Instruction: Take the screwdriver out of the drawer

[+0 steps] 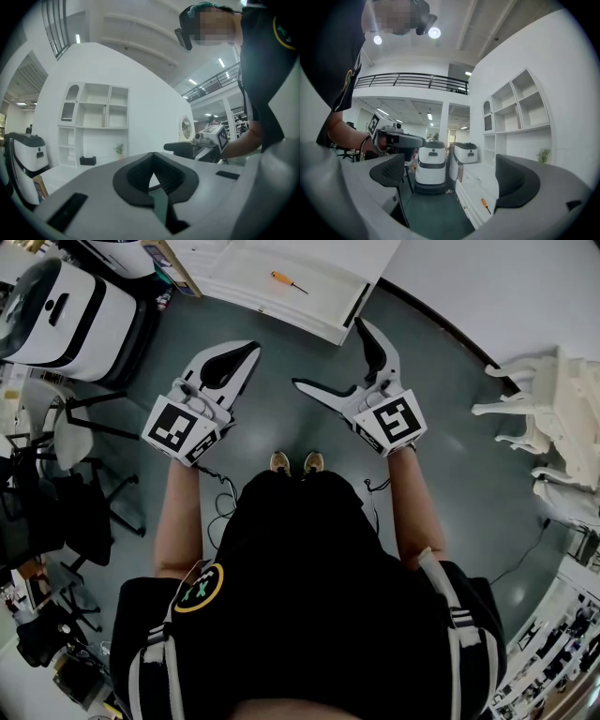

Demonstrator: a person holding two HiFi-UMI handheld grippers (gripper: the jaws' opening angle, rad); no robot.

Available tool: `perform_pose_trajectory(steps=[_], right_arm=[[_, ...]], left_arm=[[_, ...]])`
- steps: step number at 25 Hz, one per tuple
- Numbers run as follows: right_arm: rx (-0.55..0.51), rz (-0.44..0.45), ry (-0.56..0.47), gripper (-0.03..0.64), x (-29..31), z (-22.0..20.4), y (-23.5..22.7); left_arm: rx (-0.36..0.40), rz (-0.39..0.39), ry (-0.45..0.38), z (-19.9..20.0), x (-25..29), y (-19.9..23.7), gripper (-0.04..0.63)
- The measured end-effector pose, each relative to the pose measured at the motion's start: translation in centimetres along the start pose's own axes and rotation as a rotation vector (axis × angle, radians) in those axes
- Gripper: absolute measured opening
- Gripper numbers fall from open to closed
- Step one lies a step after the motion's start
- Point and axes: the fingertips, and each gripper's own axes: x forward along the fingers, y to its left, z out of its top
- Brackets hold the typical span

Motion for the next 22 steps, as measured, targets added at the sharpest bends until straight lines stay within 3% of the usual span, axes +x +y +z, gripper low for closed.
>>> perform_pose_trajectory(steps=[22], right_arm=[[-0.014,0.047,-0.044,0.586,-3.2,-0.1,-3.0]], left_arm=[[0.037,0.046,0.007,0.6,4.2,-2.6,0.017]])
